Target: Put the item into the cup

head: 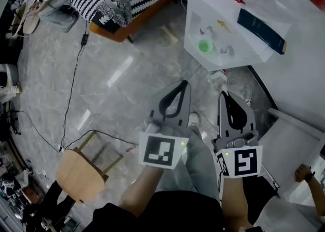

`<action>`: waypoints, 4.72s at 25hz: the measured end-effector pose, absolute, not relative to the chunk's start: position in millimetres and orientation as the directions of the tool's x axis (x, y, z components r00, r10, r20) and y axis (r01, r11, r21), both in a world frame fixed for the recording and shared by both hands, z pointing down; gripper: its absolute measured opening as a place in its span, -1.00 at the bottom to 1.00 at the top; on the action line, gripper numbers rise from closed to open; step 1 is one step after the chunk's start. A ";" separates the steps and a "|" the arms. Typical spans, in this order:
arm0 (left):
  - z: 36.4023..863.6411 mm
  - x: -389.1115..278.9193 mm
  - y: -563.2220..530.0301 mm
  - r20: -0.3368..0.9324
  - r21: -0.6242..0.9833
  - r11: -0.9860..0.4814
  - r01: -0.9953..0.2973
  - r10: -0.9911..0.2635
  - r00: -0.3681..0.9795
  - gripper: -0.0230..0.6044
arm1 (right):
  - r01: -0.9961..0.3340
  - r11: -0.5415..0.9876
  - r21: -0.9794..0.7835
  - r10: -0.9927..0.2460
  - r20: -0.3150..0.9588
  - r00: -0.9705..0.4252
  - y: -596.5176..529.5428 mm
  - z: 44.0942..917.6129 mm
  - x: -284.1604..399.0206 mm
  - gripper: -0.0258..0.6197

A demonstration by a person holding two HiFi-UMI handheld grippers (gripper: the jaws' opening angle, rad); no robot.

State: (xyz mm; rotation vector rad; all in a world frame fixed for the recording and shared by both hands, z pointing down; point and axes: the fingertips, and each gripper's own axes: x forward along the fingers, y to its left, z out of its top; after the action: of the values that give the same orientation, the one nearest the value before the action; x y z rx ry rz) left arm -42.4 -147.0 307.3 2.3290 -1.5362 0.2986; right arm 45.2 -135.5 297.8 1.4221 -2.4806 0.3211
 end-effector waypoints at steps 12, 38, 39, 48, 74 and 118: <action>421.5 -56.5 -163.9 0.437 0.169 -0.339 -0.925 -0.816 0.379 -0.89 | -0.886 0.453 -0.097 -0.805 0.382 -0.454 -186.3 424.0 38.5 -0.89; 513.1 -66.9 -168.2 0.542 0.189 -0.369 -0.910 -0.733 0.410 -0.89 | -0.964 0.255 -0.077 -0.836 0.484 -0.260 -297.8 591.9 50.8 -0.89; 514.0 -67.2 -167.8 0.543 0.188 -0.370 -0.910 -0.733 0.410 -0.89 | -0.965 0.250 -0.076 -0.836 0.487 -0.254 -299.0 595.1 51.8 -0.89; 518.4 -70.8 -161.6 0.552 0.188 -0.361 -0.913 -0.730 0.403 -0.89 | -0.966 0.226 -0.127 -0.851 0.456 -0.259 -307.2 598.7 55.3 -0.88; 432.0 -56.0 -121.9 0.432 0.148 -0.386 -0.911 -0.803 0.410 -0.89 | -0.932 0.353 -0.081 -0.907 0.215 -0.362 -176.7 425.7 69.1 -0.88; 49.6 48.9 -25.4 0.061 -0.055 -0.404 -0.913 -0.914 0.401 -0.89 | -0.850 0.524 -0.043 -0.851 -0.043 -0.523 -36.4 51.2 115.2 -0.89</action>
State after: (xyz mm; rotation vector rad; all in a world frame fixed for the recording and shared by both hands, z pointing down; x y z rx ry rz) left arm 48.9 -25.4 49.6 2.6399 -1.7217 0.1287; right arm 115.2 -36.4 51.2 1.5613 -2.7934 0.0272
